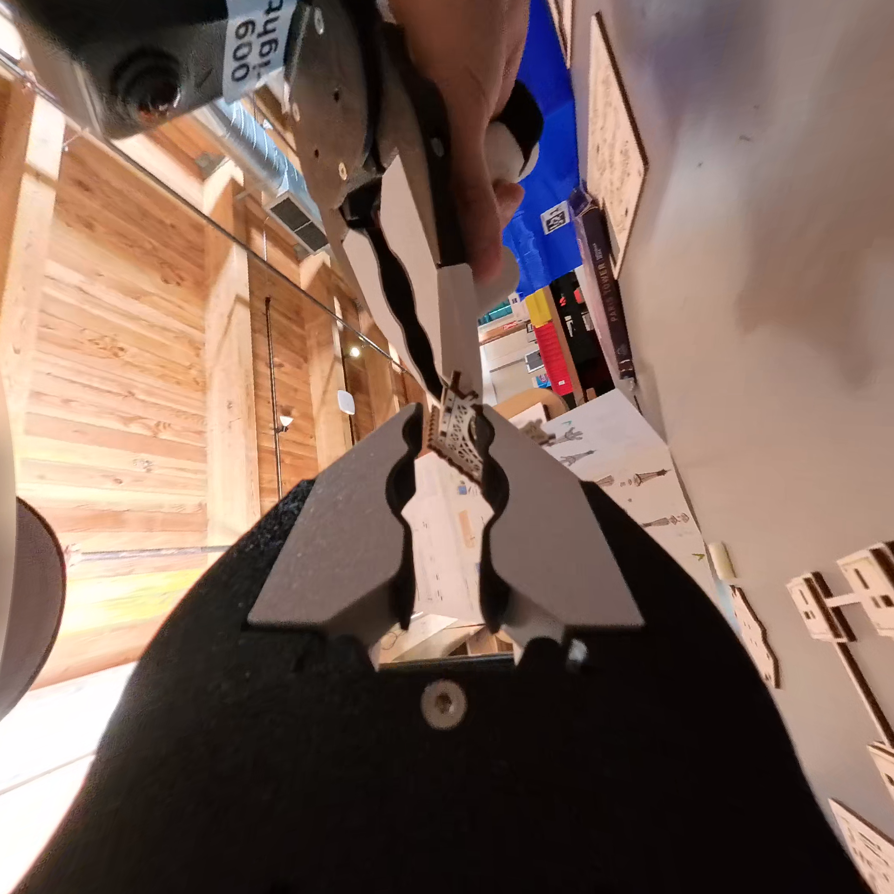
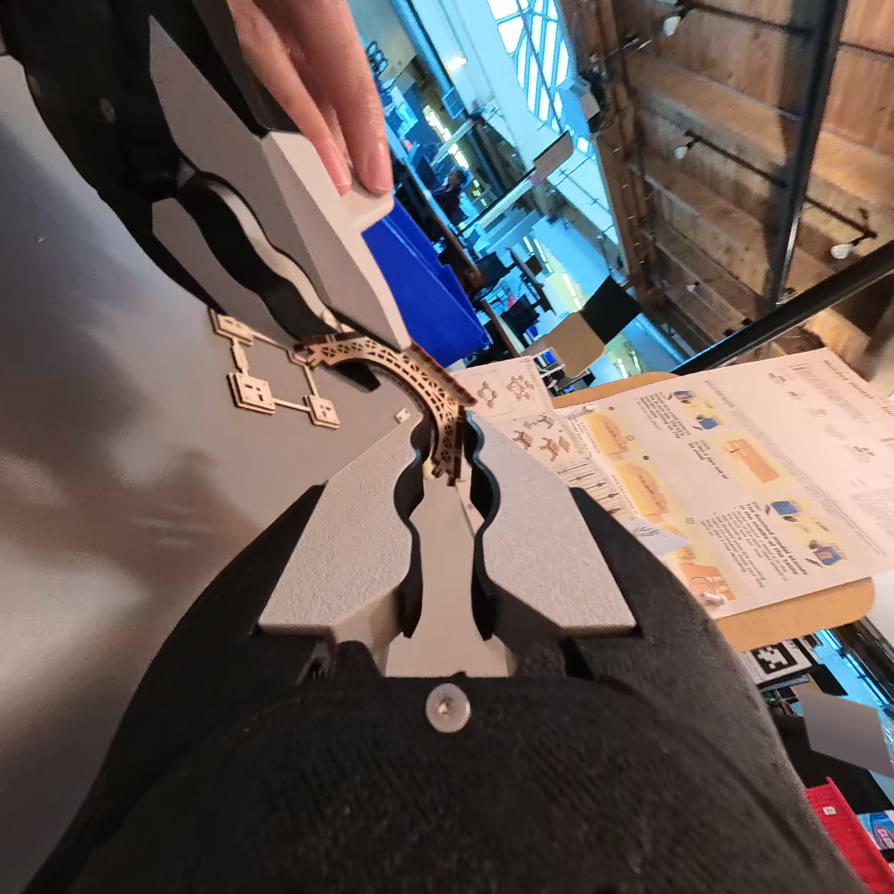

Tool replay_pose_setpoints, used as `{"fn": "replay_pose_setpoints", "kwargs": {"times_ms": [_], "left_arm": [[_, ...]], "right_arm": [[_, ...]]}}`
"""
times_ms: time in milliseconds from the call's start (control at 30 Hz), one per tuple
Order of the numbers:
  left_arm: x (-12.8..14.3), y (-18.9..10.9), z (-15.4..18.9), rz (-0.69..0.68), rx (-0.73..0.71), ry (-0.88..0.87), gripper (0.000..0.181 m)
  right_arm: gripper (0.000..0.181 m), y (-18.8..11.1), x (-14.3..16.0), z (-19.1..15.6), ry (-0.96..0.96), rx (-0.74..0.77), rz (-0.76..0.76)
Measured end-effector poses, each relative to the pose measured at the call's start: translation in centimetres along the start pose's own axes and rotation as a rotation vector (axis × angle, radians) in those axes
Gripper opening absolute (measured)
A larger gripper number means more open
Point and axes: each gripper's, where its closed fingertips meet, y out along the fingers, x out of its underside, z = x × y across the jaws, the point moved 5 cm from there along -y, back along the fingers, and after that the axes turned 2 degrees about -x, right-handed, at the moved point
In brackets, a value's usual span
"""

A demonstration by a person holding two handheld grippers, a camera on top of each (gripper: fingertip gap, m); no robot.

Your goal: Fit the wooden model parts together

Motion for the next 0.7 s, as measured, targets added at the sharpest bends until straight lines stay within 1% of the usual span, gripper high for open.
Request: {"fn": "replay_pose_setpoints", "kwargs": {"times_ms": [100, 200, 333, 400, 433, 500, 633, 700], "left_arm": [[0.3, -0.3, -0.4, -0.021, -0.036, -0.037, 0.02], [0.6, -0.7, -0.5, -0.038, -0.057, -0.093, 0.023], [0.8, -1.3, -1.4, -0.055, -0.137, -0.181, 0.023], [0.9, -1.7, -1.8, -0.067, -0.179, -0.201, 0.026], [0.7, -1.8, -1.9, -0.059, -0.178, -0.205, 0.027], [0.6, -1.9, -1.7, -0.045, -0.16, -0.215, 0.035], [2.2, -1.9, -1.6, -0.13, -0.182, -0.3, 0.039], [3.1, -1.7, -1.6, -0.164, -0.177, -0.368, 0.048]], "right_arm": [[0.01, -0.3, -0.5, 0.7, -0.005, 0.061, 0.037], [0.01, -0.3, -0.9, 0.8, 0.011, 0.081, 0.071], [0.009, -0.3, -1.6, 0.8, -0.02, 0.108, 0.108], [0.009, -0.2, -1.6, 0.8, -0.034, 0.121, 0.098], [0.009, -0.2, -1.4, 0.9, -0.034, 0.13, 0.087], [0.009, -0.3, -1.4, 1.0, -0.001, 0.138, 0.101], [0.009, -0.4, -1.6, 1.4, 0.006, 0.165, 0.111], [0.009, -0.3, -1.7, 1.2, -0.015, 0.16, 0.105]]}}
